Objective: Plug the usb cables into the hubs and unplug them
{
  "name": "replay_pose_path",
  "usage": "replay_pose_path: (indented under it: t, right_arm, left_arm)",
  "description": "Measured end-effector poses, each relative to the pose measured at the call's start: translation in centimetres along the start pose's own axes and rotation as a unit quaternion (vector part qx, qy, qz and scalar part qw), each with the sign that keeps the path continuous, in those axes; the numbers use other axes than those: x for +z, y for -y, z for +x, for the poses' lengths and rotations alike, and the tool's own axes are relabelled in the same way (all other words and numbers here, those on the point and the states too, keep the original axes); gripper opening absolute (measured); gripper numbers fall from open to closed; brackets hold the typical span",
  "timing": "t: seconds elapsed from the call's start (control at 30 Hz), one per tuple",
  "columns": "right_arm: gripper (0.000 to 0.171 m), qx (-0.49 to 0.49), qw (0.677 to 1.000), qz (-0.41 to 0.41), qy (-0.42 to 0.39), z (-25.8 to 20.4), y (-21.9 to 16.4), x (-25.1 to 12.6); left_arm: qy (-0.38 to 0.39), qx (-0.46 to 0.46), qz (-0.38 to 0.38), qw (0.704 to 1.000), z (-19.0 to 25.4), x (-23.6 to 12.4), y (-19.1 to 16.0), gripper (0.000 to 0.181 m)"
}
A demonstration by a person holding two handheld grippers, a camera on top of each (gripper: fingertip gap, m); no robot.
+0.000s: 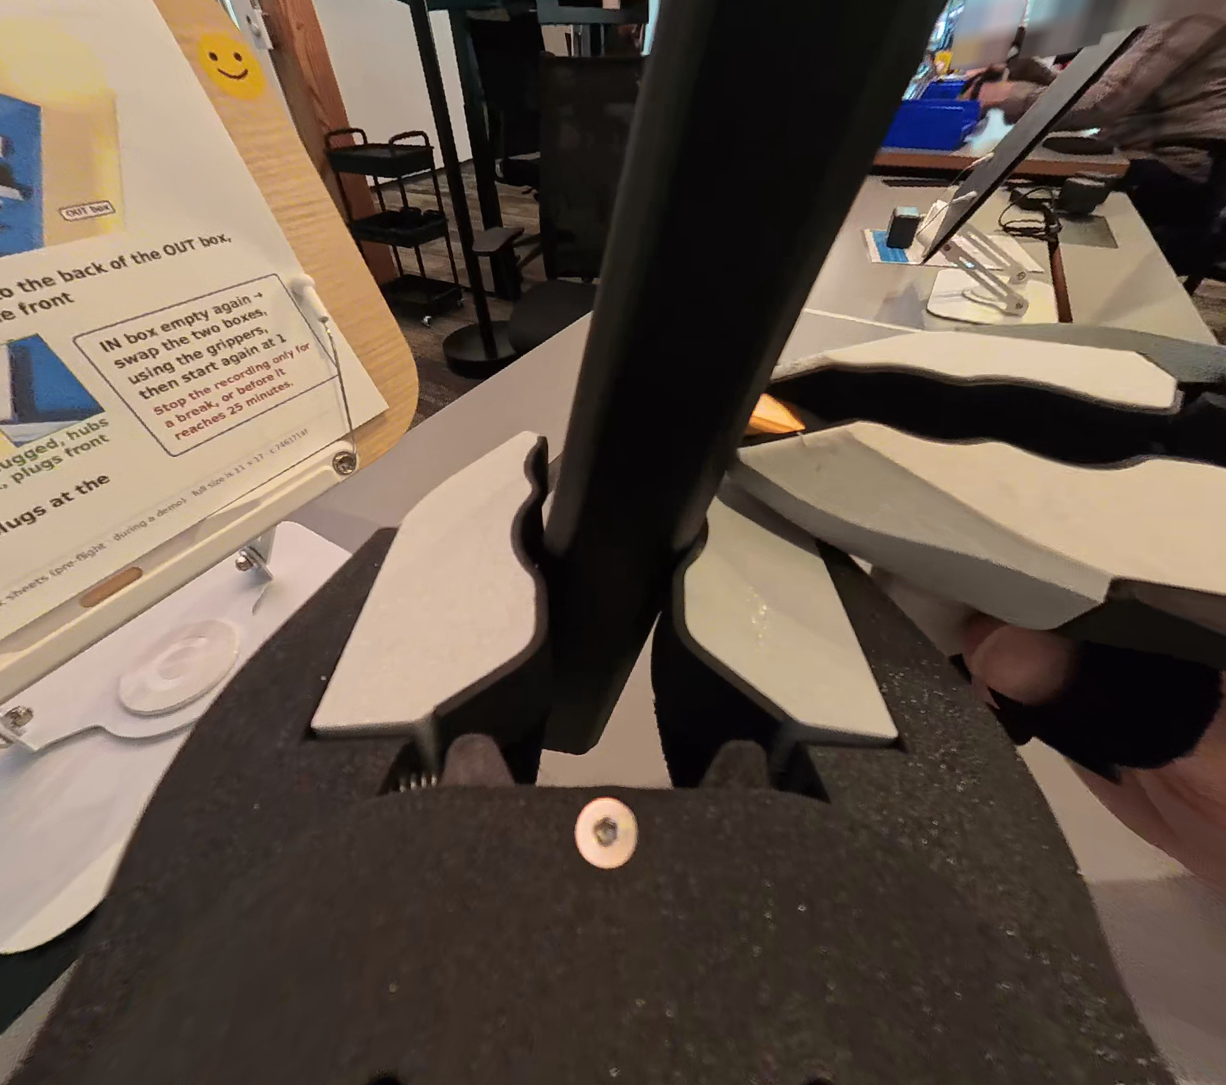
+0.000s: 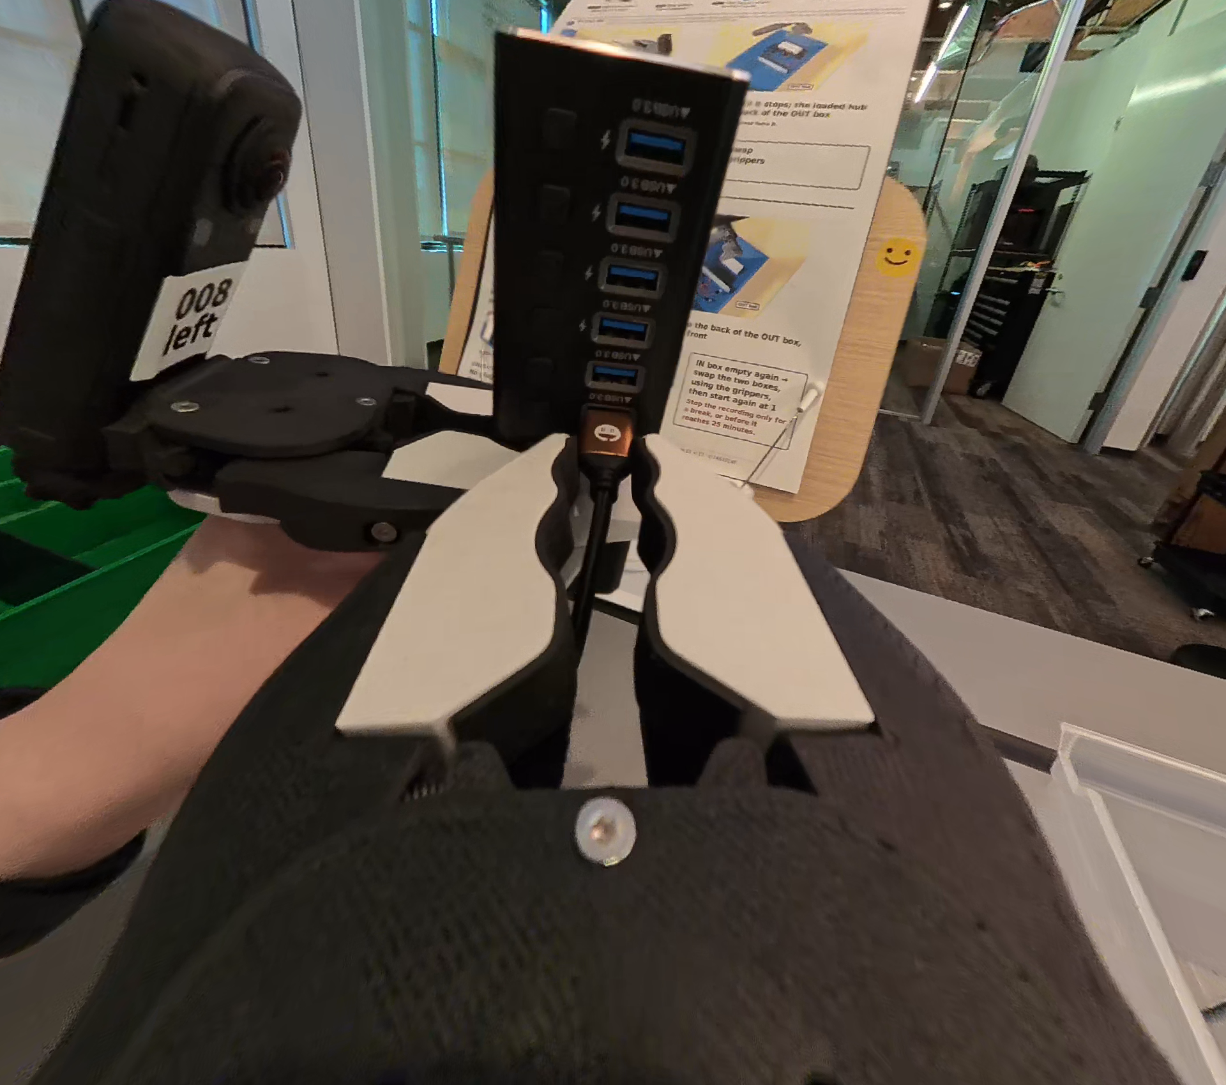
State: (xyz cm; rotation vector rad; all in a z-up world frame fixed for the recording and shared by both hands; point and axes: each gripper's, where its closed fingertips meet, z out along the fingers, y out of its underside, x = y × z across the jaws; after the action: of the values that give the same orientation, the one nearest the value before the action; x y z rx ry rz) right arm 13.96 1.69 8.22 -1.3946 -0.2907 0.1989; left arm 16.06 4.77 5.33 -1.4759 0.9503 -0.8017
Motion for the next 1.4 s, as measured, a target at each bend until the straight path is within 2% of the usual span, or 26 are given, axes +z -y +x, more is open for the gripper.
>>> replay_pose_path:
  t: [0.13, 0.3, 0.4, 0.6, 0.67, 0.73, 0.8, 0.83, 0.93, 1.03, 1.1, 1.2, 1.3, 1.4]
  right_arm:
    - [0.016, 0.0, 1.0, 0.001, -0.005, 0.0, -0.1, 0.2]
    - [0.016, 0.025, 0.999, 0.007, 0.038, -0.2, 0.1, 0.1]
    - [0.016, 0.032, 0.999, -0.001, 0.026, 0.0, -0.4, 0.3]
    - [0.016, 0.036, 0.999, 0.005, 0.023, -0.3, -0.3, 0.1]
    - [0.016, 0.034, 0.999, 0.006, 0.02, -0.2, -0.3, 0.0]
    - [0.016, 0.032, 0.999, 0.024, 0.03, -0.9, 0.1, -0.6]
    - [0.016, 0.001, 0.999, 0.017, 0.032, -1.5, 0.1, -0.8]
    - [0.016, 0.002, 0.999, 0.027, 0.034, -1.4, 0.5, -0.8]
    - [0.016, 0.026, 0.998, 0.027, 0.055, -1.2, 0.9, -0.6]
    - [0.016, 0.037, 0.994, 0.015, 0.1, -1.1, 1.2, -0.4]
    - [0.016, 0.043, 0.99, 0.022, 0.132, -0.5, 2.3, -0.7]
    - [0.016, 0.038, 0.987, 0.037, 0.15, 2.1, 5.5, -2.4]
    - [0.016, -0.008, 0.986, 0.113, 0.123, 5.8, 11.4, -6.8]
    - [0.016, -0.037, 0.985, 0.145, 0.085, 9.2, 14.9, -11.2]
  left_arm:
    - [-0.006, -0.006, -0.001, 1.0, -0.1, 0.1, -0.1, 0.034]
    - [-0.044, -0.028, -0.001, 0.999, 0.3, 0.0, -0.1, 0.034]
    - [-0.016, -0.006, -0.008, 1.0, -0.2, 0.2, -0.4, 0.033]
    - [0.051, 0.095, -0.012, 0.994, -1.0, -0.5, 0.3, 0.033]
    - [0.032, 0.061, -0.016, 0.998, -0.9, -0.3, 0.1, 0.032]
    - [0.077, -0.02, -0.002, 0.997, -4.0, -1.3, 0.1, 0.032]
    - [0.039, -0.121, 0.027, 0.992, -6.8, -3.4, 0.5, 0.031]
    - [0.031, -0.138, 0.051, 0.989, -7.8, -4.7, 1.1, 0.031]
    - [0.049, -0.089, 0.078, 0.992, -8.8, -7.3, 2.9, 0.031]
    - [0.019, -0.071, 0.095, 0.993, -6.8, -7.6, 4.6, 0.031]
    - [-0.012, -0.066, 0.09, 0.994, -5.1, -7.1, 5.1, 0.031]
    - [-0.012, -0.031, 0.059, 0.998, -3.5, -6.1, 4.8, 0.032]
    - [-0.048, -0.033, 0.047, 0.997, -1.9, -5.3, 4.6, 0.031]
    - [-0.071, -0.039, 0.035, 0.996, -1.0, -4.8, 4.3, 0.031]
